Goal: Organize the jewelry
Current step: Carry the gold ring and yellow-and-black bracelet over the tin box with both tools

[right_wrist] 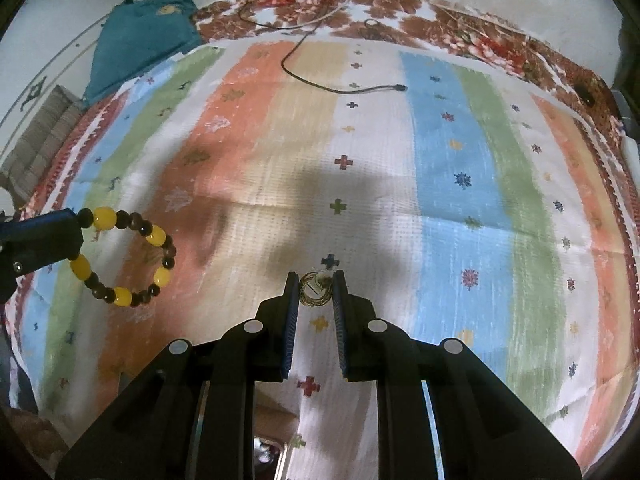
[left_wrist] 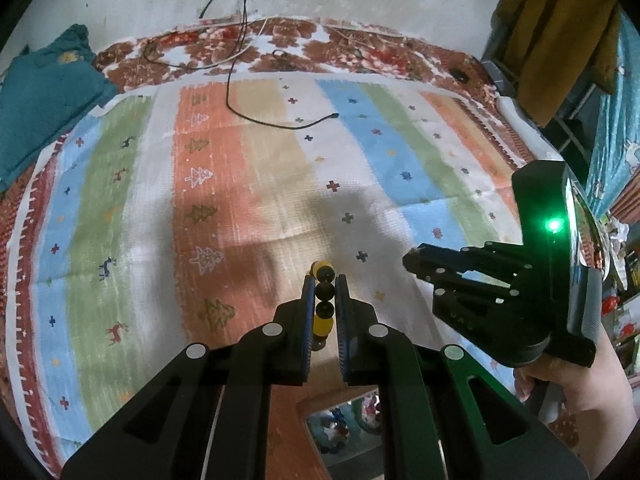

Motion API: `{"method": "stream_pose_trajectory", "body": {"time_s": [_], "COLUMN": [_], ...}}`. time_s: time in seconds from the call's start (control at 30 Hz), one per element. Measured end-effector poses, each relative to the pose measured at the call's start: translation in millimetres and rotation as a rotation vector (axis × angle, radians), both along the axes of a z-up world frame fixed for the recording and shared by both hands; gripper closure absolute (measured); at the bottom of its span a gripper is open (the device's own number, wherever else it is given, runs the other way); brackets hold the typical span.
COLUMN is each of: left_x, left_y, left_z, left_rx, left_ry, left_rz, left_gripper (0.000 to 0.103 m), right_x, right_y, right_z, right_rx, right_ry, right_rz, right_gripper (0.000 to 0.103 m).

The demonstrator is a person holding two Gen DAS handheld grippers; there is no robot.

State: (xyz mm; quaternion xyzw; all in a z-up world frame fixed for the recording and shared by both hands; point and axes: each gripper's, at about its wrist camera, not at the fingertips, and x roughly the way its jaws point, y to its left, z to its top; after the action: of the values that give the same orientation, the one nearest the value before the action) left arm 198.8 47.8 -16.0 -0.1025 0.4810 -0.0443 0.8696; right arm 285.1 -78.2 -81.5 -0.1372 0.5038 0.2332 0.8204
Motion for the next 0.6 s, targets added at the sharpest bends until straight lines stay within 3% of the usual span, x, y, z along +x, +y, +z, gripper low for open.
{"method": "stream_pose_trajectory", "body": {"time_s": [0.6], "left_x": [-49], "left_y": [-15], "left_z": [15], "left_rx": [-0.002], "left_ry": [-0.059], "left_rz": [-0.024], "left_gripper": [0.094], "right_x": [-47], "right_y": [-14], "right_z": [21], "right_rx": [0.039], "right_ry": [-0.044], "right_rz": [0.017], "right_gripper": [0.085]}}
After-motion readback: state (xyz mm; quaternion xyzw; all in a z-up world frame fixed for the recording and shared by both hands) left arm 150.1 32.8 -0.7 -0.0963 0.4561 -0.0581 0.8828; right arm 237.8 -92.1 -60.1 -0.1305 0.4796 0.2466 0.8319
